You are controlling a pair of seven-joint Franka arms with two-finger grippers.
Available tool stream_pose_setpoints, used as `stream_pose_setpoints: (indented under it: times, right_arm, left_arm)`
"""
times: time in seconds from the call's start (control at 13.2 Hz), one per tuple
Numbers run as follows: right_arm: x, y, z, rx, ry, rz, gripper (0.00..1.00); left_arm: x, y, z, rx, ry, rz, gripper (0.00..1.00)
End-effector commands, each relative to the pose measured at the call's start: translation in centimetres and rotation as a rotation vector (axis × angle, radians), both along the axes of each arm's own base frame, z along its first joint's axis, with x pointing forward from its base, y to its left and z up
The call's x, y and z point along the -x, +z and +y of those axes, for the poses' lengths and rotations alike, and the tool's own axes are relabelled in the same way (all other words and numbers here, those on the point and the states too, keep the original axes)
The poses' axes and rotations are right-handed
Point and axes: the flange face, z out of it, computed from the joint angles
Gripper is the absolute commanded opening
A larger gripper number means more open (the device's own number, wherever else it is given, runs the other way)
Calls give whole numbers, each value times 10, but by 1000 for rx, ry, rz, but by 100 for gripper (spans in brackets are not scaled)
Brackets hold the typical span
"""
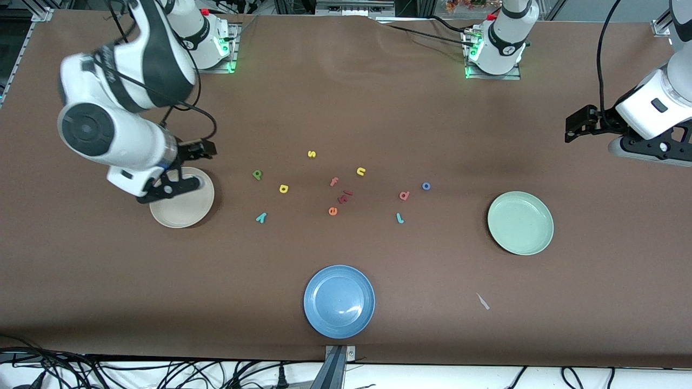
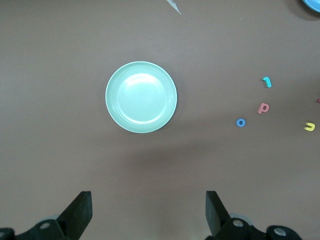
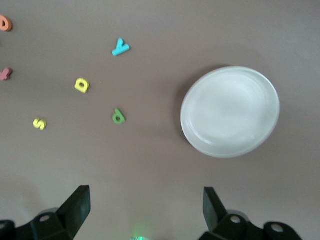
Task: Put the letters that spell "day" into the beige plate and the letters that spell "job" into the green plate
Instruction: 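Reach the right gripper to green d while the left gripper reaches pink p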
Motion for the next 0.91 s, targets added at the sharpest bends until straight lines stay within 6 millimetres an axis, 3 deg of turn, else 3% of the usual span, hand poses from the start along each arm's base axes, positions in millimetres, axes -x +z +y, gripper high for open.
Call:
stream_pose_setpoints:
  times: [0.0,0.15,0.45,0.61,0.83]
  right_arm:
    - [9,-56,9,-22,4,-59,100]
    - [25,-90,25,-48,28,-109,100]
    - [61,-151,29,-85,12,-231,100]
    - [88,-176,33,-101,33,-256,100]
    - [110,-202,33,-124,62,-303,100]
  left_arm:
    - [0,4,-6,18,-15,2,100]
    - [1,-4,-34,6,-62,20,100]
    - [-9,-47,-83,7,-150,96,100]
    - [-17,-85,-111,5,-181,149,100]
    - [-50,-182,-160,5,-242,135,100]
